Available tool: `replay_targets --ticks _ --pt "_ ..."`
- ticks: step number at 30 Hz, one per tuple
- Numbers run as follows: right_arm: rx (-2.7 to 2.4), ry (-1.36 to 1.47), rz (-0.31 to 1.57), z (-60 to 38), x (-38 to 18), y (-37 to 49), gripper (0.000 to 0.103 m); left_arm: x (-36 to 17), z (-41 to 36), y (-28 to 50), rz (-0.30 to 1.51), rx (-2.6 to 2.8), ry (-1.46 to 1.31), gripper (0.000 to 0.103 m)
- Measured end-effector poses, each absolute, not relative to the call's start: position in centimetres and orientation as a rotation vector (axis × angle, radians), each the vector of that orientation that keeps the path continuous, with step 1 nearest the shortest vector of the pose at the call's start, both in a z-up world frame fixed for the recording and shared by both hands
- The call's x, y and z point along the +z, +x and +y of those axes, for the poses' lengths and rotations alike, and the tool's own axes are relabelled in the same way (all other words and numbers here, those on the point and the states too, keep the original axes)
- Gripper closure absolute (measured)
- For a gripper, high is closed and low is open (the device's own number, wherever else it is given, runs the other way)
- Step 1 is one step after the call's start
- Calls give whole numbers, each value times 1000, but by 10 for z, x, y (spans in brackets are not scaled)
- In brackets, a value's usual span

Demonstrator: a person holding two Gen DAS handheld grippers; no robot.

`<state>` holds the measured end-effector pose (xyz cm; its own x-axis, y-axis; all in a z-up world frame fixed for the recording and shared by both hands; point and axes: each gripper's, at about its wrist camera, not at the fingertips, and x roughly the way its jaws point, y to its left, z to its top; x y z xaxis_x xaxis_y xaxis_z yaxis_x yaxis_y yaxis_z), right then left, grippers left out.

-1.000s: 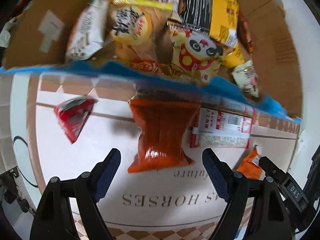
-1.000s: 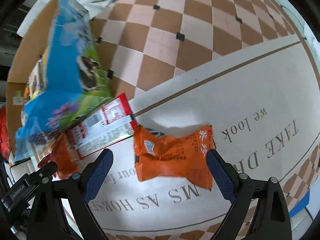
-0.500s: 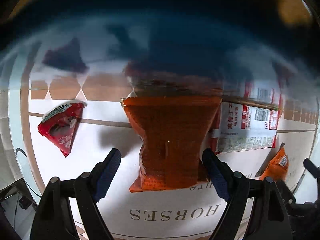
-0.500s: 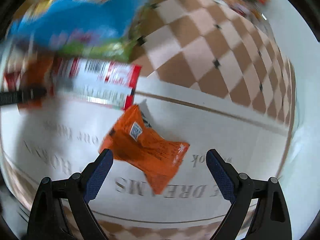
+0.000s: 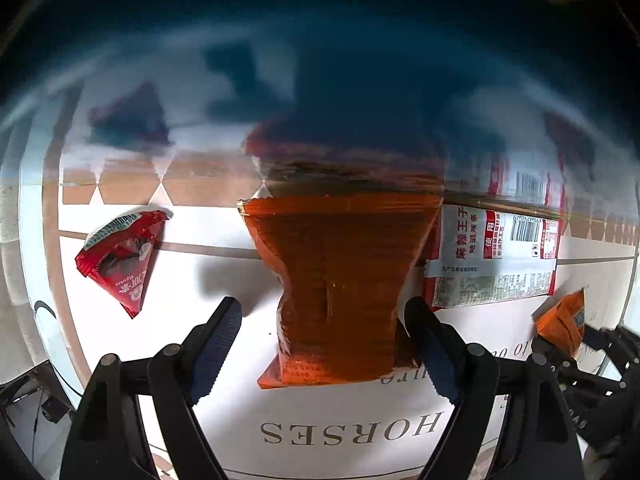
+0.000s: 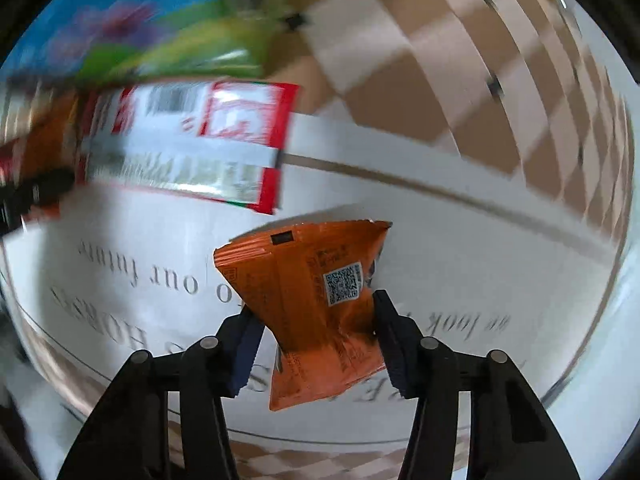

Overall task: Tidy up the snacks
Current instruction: 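Grasp the large orange bag with the left tool while the right tool grasps the small orange bag, then carry both orange bags into the box and open both tools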

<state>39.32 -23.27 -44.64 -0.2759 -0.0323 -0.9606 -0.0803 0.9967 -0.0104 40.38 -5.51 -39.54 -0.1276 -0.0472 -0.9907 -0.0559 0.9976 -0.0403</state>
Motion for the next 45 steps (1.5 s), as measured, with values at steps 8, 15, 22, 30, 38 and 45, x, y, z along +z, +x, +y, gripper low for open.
replay_targets --ticks 8,15,22,30,38,45 --pt "-50 207 1874 -256 -446 373 51 -395 -51 381 1678 8 -85 49" --pt "-34 265 1891 -241 -442 343 52 -399 -57 314 1721 -15 -30 50" --pt "-31 179 1903 -219 -437 323 48 -404 -66 270 1724 -23 37 49" --pt "-117 149 1829 -179 -430 295 55 -399 -72 282 1689 -16 33 55" --pt "-17 259 1749 -167 -362 292 64 -327 -71 316 1606 -79 -77 59" --pt "142 294 1591 -151 -259 362 64 -225 -43 393 1445 -158 -179 59"
